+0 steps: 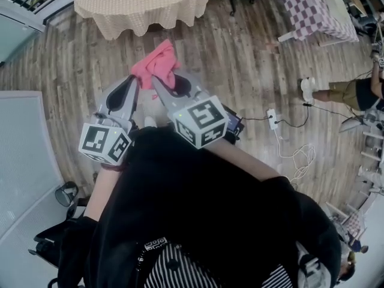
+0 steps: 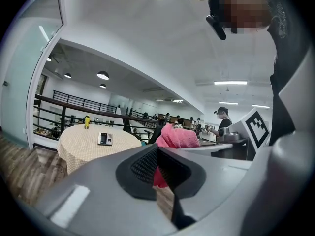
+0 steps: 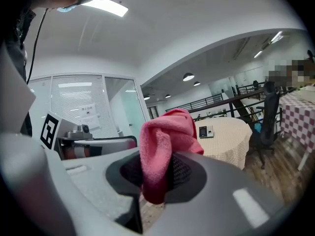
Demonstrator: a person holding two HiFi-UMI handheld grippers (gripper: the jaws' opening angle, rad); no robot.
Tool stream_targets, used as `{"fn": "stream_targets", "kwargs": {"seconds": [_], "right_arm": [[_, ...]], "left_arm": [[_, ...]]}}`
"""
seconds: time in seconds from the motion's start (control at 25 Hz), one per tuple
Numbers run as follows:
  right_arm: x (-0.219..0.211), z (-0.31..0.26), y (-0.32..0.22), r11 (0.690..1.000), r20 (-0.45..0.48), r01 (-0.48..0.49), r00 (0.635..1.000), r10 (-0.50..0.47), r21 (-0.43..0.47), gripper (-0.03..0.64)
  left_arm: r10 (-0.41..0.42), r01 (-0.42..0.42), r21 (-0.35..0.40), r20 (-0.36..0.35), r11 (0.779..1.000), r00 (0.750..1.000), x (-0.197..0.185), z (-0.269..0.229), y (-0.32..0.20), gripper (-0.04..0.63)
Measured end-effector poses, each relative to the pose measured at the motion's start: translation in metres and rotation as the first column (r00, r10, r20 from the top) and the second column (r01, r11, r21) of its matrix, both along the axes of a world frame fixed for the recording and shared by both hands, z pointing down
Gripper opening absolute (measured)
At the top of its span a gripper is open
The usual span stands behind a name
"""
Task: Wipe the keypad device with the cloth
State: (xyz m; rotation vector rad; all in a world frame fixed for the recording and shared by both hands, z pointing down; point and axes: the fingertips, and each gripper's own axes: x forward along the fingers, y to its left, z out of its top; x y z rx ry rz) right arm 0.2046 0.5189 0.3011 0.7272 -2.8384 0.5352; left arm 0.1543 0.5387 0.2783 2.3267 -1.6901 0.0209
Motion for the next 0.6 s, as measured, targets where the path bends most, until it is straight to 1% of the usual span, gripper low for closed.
{"fn": "stream_targets", "kwargs": {"seconds": [0.12, 0.32, 0.48, 0.6], "right_arm": [[0.006, 0.000, 0.000, 1.000, -0.003, 0.008, 1.000, -0.008, 0.005, 0.078], [0.014, 0.002, -0.008, 1.000, -0.012, 0.012, 1.000, -0.012, 0.021, 0.078], [0.010, 0.004, -0.011, 0.999, -0.023, 0.027, 0.999, -0.027, 0.019, 0.078], [0.003, 0.006, -0.024, 1.000, -0.026, 0.016, 1.000, -0.015, 0.023, 0.078]], "left_arm": [[0.013, -0.013, 0.008, 0.001, 1.000, 1.000, 0.012, -0.001, -0.002, 0.000], [0.017, -0.016, 0.018, -0.023, 1.000, 1.000, 0.017, -0.001, -0.010, 0.000], [0.010, -0.010, -0.003, 0.005, 1.000, 1.000, 0.016, 0.007, -0.015, 0.000], [0.016, -0.016, -0.013, 0.000, 1.000, 1.000, 0.008, 0.013, -0.026, 0.000]]}}
